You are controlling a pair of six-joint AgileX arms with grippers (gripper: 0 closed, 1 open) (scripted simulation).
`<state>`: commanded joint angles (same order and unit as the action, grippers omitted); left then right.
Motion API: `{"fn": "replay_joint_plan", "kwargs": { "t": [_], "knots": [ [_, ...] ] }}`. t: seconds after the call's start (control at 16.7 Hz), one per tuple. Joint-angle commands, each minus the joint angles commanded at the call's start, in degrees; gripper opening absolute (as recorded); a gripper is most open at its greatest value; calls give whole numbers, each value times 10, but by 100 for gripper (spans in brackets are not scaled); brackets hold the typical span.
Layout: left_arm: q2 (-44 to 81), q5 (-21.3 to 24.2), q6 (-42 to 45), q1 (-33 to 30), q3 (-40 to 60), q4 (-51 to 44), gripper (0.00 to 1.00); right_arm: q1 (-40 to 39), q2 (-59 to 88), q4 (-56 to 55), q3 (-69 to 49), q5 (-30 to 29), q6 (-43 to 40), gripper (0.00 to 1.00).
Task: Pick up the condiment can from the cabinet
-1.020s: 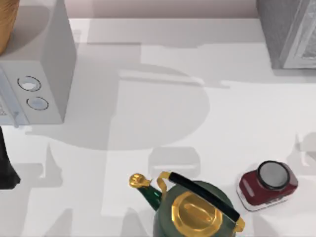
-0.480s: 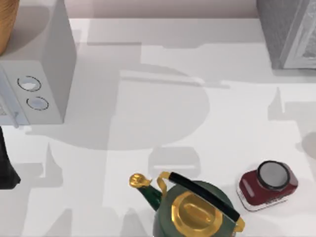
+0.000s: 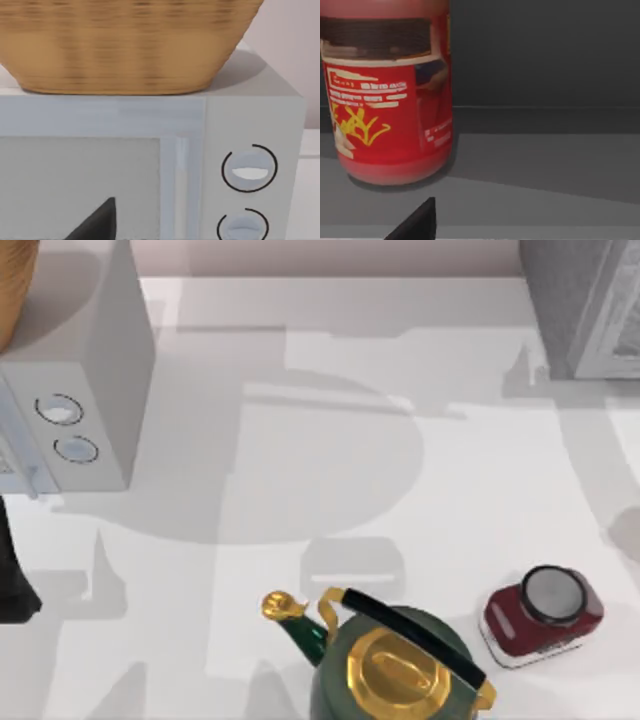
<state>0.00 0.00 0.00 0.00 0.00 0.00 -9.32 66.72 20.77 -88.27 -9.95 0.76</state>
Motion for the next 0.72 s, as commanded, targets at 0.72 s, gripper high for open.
{"fn": "replay_joint_plan", "kwargs": {
  "t": [0.72],
  "knots": [
    [0, 0, 0, 0, 0, 0, 100, -12, 93, 30, -115, -15, 1, 100]
  ]
}}
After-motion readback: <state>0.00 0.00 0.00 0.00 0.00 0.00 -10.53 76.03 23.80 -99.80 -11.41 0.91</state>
